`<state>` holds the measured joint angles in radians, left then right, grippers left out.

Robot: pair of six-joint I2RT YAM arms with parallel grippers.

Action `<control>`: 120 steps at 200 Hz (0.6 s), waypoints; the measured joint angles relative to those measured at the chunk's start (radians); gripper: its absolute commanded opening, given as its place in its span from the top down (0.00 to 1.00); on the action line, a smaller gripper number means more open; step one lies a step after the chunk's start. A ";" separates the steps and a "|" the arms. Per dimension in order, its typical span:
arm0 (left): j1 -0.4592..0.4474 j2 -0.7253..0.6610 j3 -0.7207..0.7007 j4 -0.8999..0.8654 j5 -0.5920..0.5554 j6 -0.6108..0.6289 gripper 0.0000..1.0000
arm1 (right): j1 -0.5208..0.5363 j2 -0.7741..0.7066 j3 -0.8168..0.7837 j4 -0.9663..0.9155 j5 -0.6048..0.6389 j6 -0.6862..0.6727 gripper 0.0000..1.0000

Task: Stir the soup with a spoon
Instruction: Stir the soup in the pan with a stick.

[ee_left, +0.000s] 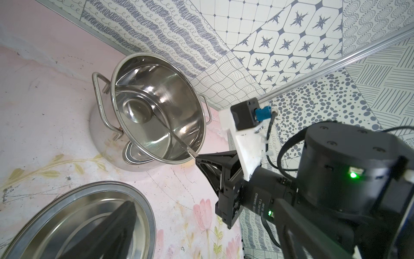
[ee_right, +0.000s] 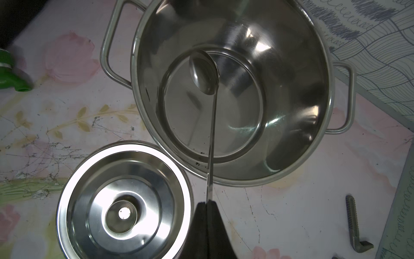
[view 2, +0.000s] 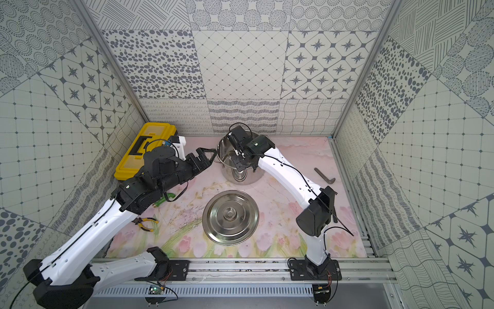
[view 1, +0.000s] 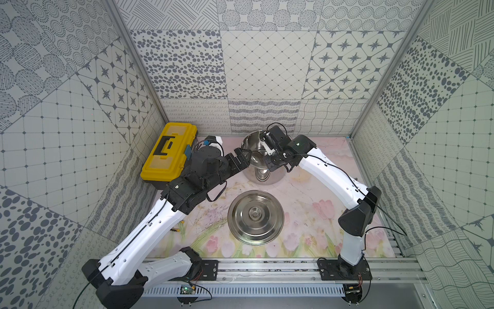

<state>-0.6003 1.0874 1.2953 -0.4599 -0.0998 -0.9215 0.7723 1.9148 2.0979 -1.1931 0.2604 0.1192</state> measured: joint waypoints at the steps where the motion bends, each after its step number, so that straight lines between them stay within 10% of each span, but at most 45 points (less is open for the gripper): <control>1: 0.000 -0.001 0.000 0.000 0.000 0.000 0.01 | 0.000 0.003 0.004 0.000 0.001 0.000 1.00; 120: 0.000 -0.041 -0.023 -0.001 -0.008 -0.021 0.01 | -0.097 0.188 0.274 -0.052 0.041 -0.086 1.00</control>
<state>-0.6003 1.0462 1.2724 -0.4610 -0.1081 -0.9428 0.6754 2.1029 2.3718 -1.2453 0.3012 0.0330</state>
